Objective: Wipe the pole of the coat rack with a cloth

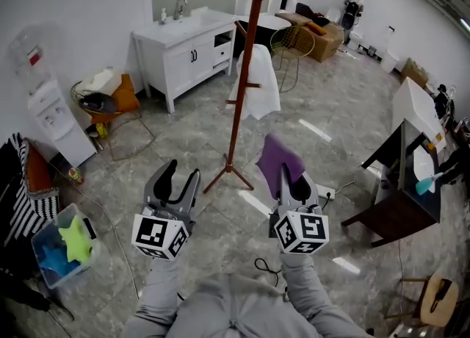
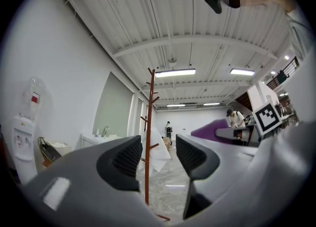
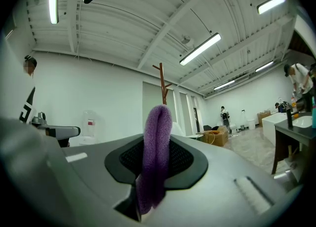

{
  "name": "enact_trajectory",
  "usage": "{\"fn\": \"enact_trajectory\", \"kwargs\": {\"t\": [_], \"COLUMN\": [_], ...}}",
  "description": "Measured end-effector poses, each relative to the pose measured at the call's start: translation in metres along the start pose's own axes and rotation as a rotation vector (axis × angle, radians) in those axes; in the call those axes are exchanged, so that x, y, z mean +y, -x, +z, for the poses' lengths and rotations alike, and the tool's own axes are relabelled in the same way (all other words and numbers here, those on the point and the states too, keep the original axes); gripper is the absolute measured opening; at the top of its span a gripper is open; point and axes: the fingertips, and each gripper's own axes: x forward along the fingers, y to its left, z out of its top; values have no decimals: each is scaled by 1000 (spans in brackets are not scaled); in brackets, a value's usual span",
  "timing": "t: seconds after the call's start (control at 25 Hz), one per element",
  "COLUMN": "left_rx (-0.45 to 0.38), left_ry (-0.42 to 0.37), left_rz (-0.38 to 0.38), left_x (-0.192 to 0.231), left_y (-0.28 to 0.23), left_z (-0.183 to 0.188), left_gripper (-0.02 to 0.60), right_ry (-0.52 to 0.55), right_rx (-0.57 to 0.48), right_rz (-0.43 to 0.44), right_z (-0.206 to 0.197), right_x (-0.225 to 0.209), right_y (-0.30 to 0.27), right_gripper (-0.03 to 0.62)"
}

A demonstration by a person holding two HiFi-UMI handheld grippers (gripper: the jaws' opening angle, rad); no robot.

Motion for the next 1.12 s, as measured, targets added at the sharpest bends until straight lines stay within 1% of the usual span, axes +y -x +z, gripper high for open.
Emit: {"fn": "enact_trajectory", "kwargs": {"t": [0.24,0.44,0.6,0.84,1.12], "left_rx": [18,28,35,50,55], "left_ry": [3,26,41,36,13], "left_rz": [-65,-79,-78,-65,-57], "left_x": [24,39,49,77,103], "left_y": [21,21,7,-32,-116], "left_z": [-8,-15,-22,-38,-47], "left_gripper": [238,238,238,236,238], "right_ry": [-2,3,9,-7,-16], "right_rx": [-15,8,19,29,28], "right_rz": [-57,-88,-88,-68,-26], "right_z": [-7,-14,-17,-36,-48], "right_x": [32,36,35,33,7], "right_y": [9,9,-7,-61,-144], "right_gripper": [81,81,81,81,81]}}
